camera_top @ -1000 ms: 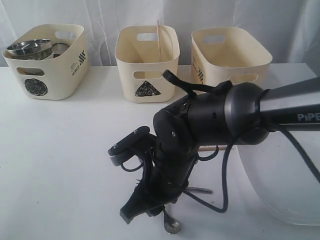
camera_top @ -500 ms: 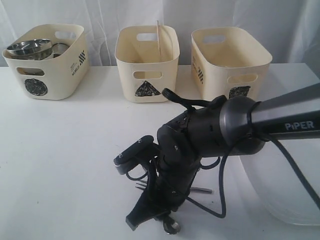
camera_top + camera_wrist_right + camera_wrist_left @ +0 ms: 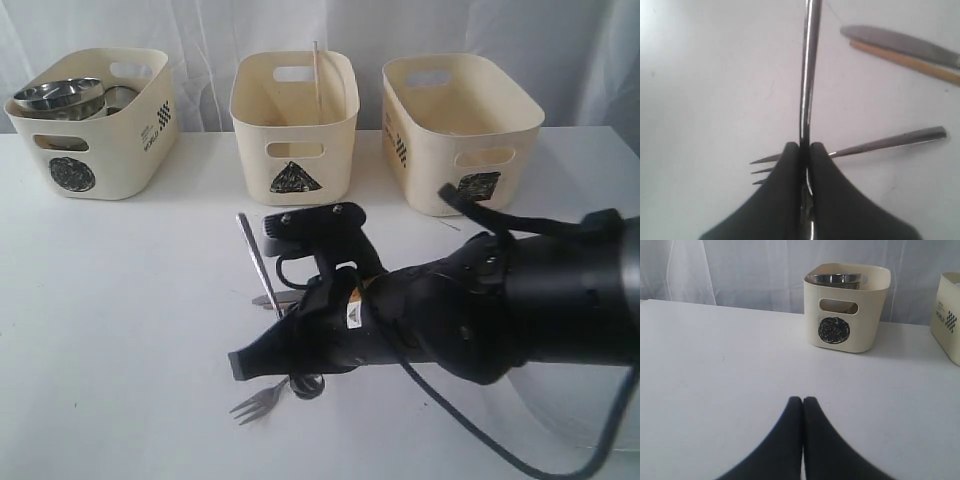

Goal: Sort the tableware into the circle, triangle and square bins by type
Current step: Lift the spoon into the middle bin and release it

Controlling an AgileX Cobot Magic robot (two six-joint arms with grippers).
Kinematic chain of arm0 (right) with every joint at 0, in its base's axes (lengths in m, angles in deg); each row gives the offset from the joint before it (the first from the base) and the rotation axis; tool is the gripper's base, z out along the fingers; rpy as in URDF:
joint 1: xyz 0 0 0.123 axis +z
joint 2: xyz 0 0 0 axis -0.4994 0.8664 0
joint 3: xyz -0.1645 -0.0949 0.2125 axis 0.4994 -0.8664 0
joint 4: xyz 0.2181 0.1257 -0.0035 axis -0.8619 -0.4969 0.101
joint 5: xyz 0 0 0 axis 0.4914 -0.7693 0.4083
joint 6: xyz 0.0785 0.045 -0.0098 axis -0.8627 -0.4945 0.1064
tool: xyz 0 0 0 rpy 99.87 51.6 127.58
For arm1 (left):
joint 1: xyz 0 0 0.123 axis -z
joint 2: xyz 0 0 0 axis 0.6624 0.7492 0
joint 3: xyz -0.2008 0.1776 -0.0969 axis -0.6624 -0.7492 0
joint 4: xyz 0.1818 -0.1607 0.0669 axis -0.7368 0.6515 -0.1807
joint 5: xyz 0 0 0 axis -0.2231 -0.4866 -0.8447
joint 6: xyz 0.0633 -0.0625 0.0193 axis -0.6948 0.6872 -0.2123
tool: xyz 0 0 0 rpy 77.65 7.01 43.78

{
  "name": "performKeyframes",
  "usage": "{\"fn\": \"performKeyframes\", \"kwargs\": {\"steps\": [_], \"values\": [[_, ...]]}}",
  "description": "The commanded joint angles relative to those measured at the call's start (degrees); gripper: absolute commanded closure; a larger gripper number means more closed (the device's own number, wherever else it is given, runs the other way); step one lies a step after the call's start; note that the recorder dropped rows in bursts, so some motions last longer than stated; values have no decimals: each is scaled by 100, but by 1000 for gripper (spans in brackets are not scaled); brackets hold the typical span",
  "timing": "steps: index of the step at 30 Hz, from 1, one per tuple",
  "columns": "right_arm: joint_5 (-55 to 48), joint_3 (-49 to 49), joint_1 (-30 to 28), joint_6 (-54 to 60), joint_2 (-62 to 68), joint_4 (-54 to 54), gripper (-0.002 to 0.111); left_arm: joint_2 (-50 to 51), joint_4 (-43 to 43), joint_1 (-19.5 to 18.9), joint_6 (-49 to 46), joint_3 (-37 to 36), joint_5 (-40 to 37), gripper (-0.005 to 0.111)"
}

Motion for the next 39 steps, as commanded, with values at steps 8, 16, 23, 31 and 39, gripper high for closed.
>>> {"fn": "performKeyframes", "kwargs": {"steps": [8,16,23,31,39], "values": [[1068,-215,-344,-44,-509,-220,108,-31,41,-10,17,-20,20,107],[2681,277,-1273,-2,-401,-1337,108,-31,41,-10,17,-20,20,107],[2219,1619,-1907,7,493,-1062,108,-31,41,-10,17,-20,20,107],[2013,3087,-2255,7,1752,-1062,108,-31,41,-10,17,-20,20,107],[1477,4738,-2284,7,2849,-454,108,-31,41,-10,17,-20,20,107]]}}
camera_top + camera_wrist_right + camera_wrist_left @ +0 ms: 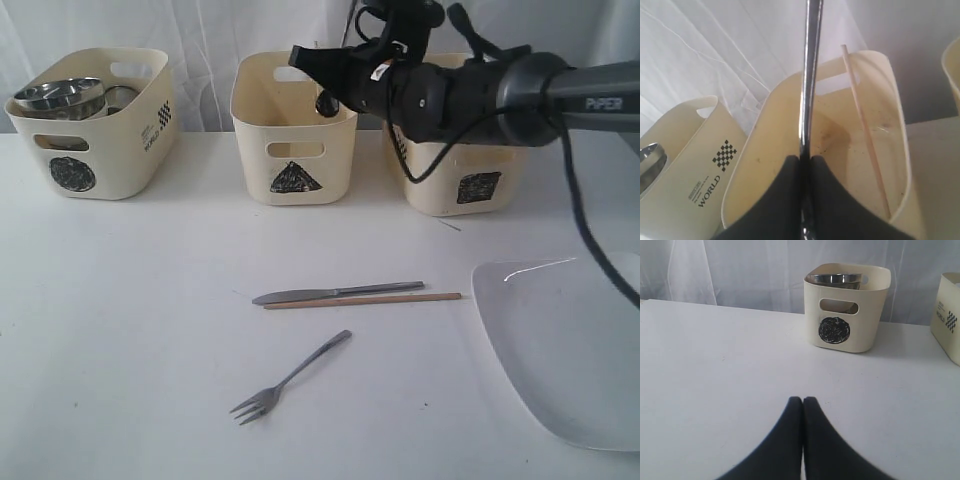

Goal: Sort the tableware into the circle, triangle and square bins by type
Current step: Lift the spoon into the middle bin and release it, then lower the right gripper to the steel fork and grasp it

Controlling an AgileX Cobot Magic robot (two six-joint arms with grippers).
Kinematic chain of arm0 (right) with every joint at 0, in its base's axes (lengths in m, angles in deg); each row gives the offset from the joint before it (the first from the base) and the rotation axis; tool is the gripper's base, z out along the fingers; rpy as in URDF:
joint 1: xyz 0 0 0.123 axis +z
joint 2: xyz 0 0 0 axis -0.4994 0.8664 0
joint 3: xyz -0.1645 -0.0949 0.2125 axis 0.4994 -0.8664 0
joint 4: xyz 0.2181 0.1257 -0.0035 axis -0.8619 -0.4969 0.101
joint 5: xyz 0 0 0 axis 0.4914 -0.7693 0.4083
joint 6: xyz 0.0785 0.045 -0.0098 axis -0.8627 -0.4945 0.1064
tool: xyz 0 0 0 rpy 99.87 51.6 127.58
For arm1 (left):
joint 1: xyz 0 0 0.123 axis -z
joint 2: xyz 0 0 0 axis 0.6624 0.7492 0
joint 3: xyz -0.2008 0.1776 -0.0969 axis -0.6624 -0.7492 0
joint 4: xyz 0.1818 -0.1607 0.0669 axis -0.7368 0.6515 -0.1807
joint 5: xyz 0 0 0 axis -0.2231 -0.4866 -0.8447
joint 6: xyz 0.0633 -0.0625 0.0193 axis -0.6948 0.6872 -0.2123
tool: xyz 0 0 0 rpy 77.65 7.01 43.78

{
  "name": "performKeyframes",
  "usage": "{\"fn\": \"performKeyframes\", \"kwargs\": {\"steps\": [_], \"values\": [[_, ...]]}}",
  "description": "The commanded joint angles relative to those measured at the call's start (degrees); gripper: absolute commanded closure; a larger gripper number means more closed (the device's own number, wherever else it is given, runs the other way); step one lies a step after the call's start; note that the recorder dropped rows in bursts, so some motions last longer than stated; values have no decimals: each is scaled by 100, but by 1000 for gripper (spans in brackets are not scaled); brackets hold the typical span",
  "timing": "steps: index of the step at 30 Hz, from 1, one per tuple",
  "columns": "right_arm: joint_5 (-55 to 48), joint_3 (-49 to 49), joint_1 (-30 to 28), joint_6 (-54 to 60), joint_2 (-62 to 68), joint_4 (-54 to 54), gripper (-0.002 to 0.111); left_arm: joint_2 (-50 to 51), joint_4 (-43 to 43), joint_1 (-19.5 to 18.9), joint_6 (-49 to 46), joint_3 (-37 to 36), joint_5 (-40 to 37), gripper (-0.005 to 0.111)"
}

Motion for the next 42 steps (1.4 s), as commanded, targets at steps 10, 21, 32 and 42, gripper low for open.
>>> {"fn": "performKeyframes", "kwargs": {"steps": [10,21,32,42], "values": [[-1221,2082,-95,69,1253,742,72,-31,41,-10,17,-20,20,107],[-2920,1363,-122,1049,57,1416,70,-31,41,-10,17,-20,20,107],[-5063,-646,44,1144,-1425,1672,70,-31,41,-10,17,-20,20,107],[-6072,-1494,1025,3909,-1518,1615,70,-31,41,-10,17,-20,20,107]]}}
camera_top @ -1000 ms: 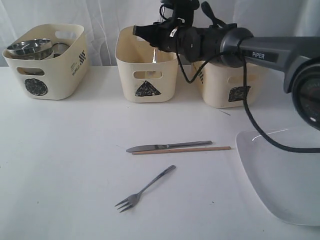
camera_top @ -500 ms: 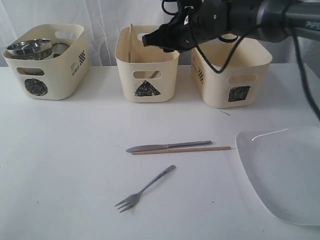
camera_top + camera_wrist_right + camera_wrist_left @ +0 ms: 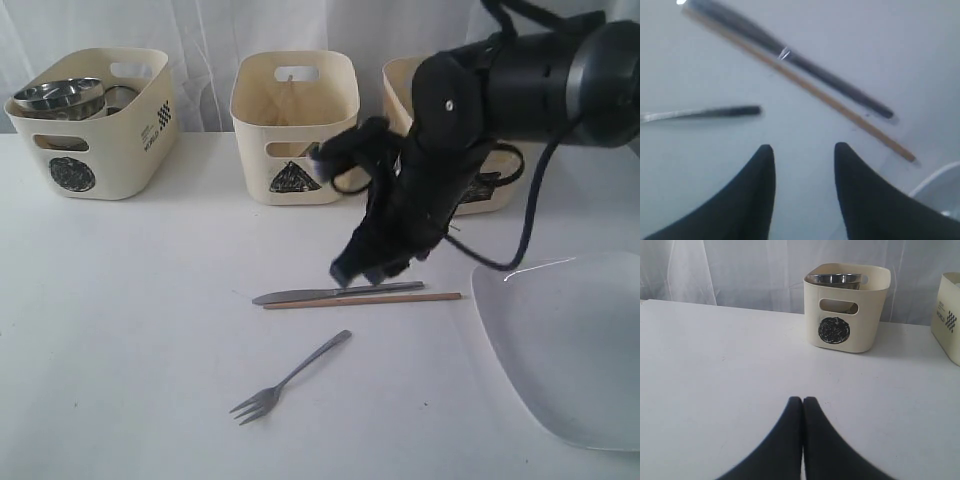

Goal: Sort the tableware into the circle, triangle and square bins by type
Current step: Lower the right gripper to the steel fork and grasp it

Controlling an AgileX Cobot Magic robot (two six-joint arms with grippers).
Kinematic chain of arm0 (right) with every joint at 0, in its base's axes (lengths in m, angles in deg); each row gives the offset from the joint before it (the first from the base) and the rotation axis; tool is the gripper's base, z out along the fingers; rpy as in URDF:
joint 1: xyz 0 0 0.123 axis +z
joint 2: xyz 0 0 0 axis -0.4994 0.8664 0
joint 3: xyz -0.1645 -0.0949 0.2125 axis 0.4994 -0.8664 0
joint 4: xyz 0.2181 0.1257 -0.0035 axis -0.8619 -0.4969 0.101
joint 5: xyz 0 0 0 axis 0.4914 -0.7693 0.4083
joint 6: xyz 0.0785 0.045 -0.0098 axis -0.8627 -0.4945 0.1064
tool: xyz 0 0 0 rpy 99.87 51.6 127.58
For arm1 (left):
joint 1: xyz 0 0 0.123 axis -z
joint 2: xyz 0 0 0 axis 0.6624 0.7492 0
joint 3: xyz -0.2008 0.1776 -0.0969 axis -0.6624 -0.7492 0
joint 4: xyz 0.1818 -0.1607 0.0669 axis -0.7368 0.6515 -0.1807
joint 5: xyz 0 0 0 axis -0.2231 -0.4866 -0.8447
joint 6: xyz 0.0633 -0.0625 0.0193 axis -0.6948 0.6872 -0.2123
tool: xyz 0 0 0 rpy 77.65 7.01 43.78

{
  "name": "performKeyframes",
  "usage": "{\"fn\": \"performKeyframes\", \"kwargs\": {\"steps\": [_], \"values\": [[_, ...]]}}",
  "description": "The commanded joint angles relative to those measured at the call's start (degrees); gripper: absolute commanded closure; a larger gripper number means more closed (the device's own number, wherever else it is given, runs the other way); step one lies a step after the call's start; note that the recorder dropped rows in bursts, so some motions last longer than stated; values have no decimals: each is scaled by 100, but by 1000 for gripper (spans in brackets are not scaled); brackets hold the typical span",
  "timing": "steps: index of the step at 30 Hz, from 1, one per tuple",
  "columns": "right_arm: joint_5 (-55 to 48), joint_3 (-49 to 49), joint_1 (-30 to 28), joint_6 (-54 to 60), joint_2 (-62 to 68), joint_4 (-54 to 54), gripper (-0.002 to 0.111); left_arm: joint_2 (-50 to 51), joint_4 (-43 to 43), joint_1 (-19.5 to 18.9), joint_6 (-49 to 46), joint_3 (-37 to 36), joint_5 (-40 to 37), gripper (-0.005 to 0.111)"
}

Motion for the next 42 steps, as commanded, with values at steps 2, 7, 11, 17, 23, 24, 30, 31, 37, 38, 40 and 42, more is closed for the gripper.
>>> {"fn": "performKeyframes", "kwargs": {"steps": [2,7,11,17,23,24,30,31,37,38,40,42], "values": [[248,-267,604,2055,-74,0,70,-31,41,-10,17,-20,20,107],[550,-267,775,2182,-6,0,70,-31,41,-10,17,-20,20,107],[252,-267,775,3107,211,0,70,-31,41,-10,17,-20,20,107],[128,-267,775,4783,509,-511,62,-31,41,-10,17,-20,20,107],[228,50,775,5576,878,-645,57,-31,41,-10,17,-20,20,107],[215,189,775,5711,976,-645,57,-31,41,-10,17,-20,20,107],[-312,691,965,5714,1373,-811,57,-31,41,-10,17,-20,20,107],[-386,721,993,5714,1424,-819,57,-31,41,-10,17,-20,20,107],[-494,943,993,5668,1824,-898,57,-31,41,-10,17,-20,20,107],[-494,954,993,5668,1863,-898,57,-31,41,-10,17,-20,20,107],[-551,999,993,5657,1948,-898,57,-31,41,-10,17,-20,20,107],[-642,1012,993,5478,2004,-848,57,-31,41,-10,17,-20,20,107]]}}
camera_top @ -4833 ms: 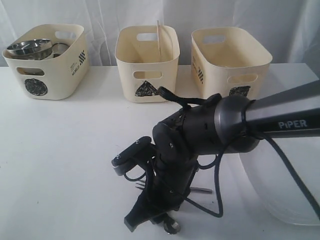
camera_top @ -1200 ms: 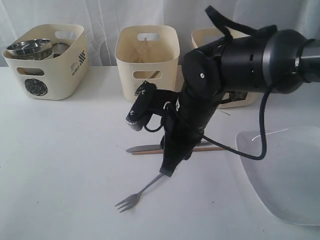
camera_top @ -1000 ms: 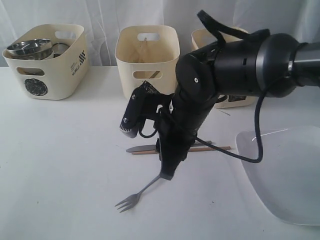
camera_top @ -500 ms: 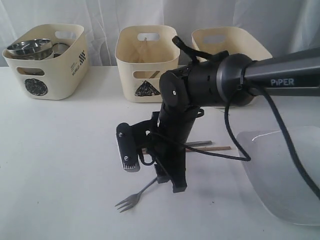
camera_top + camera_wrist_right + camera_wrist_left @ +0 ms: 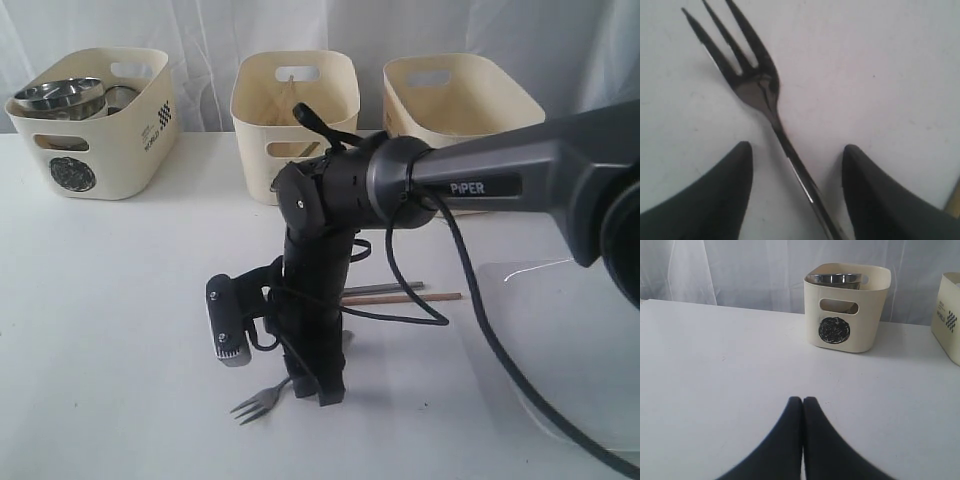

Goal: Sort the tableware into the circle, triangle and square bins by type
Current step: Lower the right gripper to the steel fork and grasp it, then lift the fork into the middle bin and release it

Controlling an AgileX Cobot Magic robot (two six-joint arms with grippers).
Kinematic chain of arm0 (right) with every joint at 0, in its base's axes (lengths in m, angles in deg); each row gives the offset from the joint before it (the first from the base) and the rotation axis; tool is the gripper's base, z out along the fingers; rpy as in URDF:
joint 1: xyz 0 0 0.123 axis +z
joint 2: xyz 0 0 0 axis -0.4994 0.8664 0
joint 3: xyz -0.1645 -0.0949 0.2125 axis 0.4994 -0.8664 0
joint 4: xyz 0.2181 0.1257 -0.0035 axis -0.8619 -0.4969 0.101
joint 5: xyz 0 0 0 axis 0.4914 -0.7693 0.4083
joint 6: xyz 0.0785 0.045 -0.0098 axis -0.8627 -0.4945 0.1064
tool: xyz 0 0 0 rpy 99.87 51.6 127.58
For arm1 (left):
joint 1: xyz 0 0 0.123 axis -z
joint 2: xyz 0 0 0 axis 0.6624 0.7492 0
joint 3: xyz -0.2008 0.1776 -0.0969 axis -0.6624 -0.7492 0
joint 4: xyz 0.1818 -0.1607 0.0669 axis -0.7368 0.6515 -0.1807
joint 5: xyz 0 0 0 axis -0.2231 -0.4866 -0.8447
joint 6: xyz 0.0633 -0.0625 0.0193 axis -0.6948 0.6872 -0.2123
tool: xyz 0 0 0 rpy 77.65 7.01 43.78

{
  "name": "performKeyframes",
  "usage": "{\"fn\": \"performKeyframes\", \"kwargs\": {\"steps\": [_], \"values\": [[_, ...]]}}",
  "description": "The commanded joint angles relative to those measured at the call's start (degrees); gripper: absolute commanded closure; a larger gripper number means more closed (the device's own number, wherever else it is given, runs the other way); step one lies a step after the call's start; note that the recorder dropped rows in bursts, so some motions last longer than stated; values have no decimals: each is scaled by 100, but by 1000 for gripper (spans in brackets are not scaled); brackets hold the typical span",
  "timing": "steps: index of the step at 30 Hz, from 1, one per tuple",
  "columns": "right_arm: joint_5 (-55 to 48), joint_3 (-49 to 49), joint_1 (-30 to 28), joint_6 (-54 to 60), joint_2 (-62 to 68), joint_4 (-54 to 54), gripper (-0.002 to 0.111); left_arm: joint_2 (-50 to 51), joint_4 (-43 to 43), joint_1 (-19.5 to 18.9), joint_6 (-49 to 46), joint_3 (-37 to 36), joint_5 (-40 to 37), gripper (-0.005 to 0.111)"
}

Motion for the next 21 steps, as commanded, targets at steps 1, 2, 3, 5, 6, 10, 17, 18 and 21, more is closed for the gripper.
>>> {"fn": "performKeyframes", "kwargs": {"steps": [1,2,3,5,6,10,17,18,21], "values": [[-204,46,1,-292,114,84,58,-31,41,-10,17,-20,20,107],[-261,46,1,-386,114,128,60,-31,41,-10,17,-20,20,107],[-346,46,1,-577,114,189,64,-31,41,-10,17,-20,20,107],[-486,46,1,-958,114,344,75,-31,41,-10,17,-20,20,107],[-593,46,1,-1348,114,450,83,-31,41,-10,17,-20,20,107],[-742,46,1,-2321,114,327,108,-31,41,-10,17,-20,20,107],[-195,46,1,-3899,100,-710,108,-31,41,-10,17,-20,20,107],[-84,15,1,-3977,56,-919,108,-31,41,-10,17,-20,20,107],[459,-126,1,-4036,-203,-1444,108,-31,41,-10,17,-20,20,107]]}}
